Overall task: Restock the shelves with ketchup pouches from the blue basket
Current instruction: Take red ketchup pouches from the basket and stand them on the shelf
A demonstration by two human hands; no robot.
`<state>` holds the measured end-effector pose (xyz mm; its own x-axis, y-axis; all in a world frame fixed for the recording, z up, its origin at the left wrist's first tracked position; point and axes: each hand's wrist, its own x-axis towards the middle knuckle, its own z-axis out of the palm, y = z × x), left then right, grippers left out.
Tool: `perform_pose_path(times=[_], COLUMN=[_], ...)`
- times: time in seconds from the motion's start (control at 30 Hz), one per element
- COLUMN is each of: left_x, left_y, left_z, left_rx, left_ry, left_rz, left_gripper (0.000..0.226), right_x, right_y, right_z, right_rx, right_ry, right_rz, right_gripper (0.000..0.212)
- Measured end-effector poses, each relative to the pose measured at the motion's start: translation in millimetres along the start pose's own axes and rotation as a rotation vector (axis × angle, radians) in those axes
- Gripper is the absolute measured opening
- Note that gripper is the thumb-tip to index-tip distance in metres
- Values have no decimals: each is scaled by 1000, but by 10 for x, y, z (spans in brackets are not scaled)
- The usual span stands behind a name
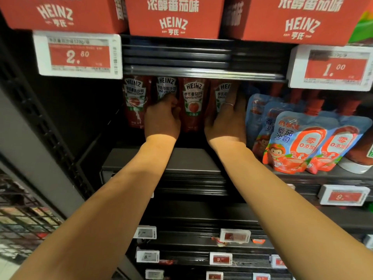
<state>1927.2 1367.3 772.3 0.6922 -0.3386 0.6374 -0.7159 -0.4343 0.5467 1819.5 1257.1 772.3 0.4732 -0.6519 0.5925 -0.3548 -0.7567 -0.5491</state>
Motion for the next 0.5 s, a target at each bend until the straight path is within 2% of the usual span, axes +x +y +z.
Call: perform_pose_path(times=[0.13, 0.27, 0.33, 0.43, 0.5], left_x=[25, 25, 9, -15, -28], left_y=[-11, -25, -39, -95, -143], left_z=[-22, -44, -63, -122, -160], left_rx=[67, 69, 62, 132, 119], left_ry=[-23, -21, 30, 212, 236], left_rz=[-55, -131, -186, -323, -436], left_gripper=[19, 29, 47, 88, 106], right_x=[-9, 4, -31, -94, -101], right_y=[6, 29, 25, -3, -4], right_z=[44, 43, 31, 17, 13], right_rx=[-155, -127, -82, -58, -48], right_ry=[-57, -159, -175, -165, -184], right_rz=[-4, 41, 54, 60, 92], right_gripper=[97, 94, 96, 104, 109])
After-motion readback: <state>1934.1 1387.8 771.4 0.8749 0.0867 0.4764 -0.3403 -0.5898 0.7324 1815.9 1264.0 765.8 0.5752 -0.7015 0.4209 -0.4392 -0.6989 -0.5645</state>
